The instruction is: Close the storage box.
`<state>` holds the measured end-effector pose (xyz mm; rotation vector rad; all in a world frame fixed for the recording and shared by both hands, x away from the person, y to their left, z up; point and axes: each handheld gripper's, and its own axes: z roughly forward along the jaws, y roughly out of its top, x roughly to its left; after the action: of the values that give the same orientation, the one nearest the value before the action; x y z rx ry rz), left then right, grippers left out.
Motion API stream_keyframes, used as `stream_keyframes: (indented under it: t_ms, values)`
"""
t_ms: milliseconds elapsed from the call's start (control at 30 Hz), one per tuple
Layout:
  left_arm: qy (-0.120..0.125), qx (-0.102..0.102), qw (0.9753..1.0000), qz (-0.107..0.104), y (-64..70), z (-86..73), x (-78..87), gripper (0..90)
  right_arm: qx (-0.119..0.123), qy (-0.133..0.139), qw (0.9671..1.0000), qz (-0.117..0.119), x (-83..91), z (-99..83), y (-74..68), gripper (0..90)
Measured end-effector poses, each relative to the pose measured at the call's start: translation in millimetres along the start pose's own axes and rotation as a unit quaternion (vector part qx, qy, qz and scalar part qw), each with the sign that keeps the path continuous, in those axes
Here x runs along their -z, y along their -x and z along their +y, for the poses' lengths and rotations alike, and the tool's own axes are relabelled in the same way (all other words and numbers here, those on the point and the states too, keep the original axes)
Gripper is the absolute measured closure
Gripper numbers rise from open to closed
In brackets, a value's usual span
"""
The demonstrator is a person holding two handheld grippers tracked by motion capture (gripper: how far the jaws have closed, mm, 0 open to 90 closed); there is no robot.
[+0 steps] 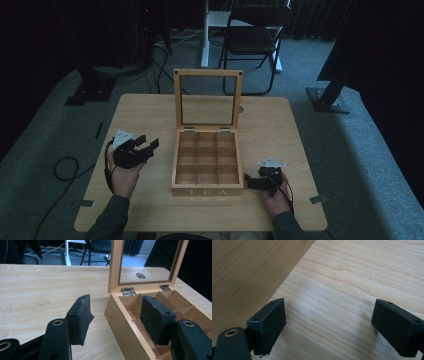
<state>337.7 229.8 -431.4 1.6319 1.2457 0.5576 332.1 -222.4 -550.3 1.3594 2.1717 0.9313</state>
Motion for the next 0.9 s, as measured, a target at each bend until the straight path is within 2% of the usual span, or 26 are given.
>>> stream_keyframes:
  t_ms: [467,900]
  values:
    - [0.005,-0.031,0.9995,-0.005,0.1,23.0,-20.2,40.1,0.000,0.000,1.0000,0.000,0.0,0.0,0.0,11.7]
    - [0.007,-0.039,0.9991,-0.012,0.9,37.0,-39.7,38.5,0.000,0.000,1.0000,0.000,0.0,0.0,0.0,11.7]
